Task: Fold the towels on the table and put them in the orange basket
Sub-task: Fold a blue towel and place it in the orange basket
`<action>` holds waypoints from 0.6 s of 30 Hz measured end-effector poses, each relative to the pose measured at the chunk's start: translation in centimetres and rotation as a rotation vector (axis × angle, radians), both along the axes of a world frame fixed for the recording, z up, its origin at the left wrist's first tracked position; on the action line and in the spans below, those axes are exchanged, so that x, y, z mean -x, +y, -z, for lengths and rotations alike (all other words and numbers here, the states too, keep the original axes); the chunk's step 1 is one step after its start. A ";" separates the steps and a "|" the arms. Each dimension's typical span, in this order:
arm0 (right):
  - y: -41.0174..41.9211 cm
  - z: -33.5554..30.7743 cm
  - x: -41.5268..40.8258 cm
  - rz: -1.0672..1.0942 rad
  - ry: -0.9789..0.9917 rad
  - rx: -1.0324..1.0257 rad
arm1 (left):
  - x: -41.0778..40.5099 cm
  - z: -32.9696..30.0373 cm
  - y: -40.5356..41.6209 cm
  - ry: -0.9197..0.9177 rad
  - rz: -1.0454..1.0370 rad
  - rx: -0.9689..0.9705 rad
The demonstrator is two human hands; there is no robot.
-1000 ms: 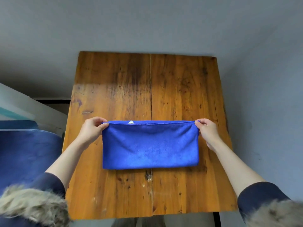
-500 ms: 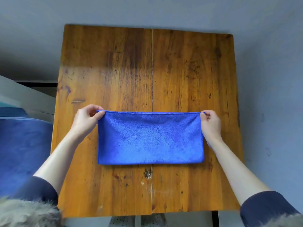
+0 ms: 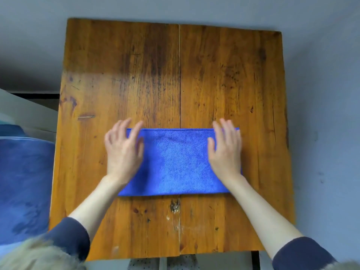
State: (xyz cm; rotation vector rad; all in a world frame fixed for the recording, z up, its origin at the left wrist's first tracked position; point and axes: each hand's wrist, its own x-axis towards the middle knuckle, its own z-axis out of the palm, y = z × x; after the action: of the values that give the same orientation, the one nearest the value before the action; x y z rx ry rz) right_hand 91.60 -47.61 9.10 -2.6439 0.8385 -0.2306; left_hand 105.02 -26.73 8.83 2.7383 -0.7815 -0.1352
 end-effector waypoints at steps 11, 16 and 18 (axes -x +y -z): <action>0.8 5.9 2.8 -0.183 0.168 0.121 | 3.0 5.4 2.0 -0.015 0.194 -0.229; -1.1 6.4 4.1 -0.071 0.119 0.128 | 2.2 5.8 4.0 -0.005 0.149 -0.147; -1.0 6.5 3.9 -0.064 0.121 0.134 | 2.3 5.9 3.8 0.000 0.146 -0.136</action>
State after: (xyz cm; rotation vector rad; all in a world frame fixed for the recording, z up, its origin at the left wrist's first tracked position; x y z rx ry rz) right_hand 87.67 -48.65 2.63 -2.8288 0.7993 -0.1152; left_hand 102.77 -22.92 2.94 2.8053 -1.0069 -0.2272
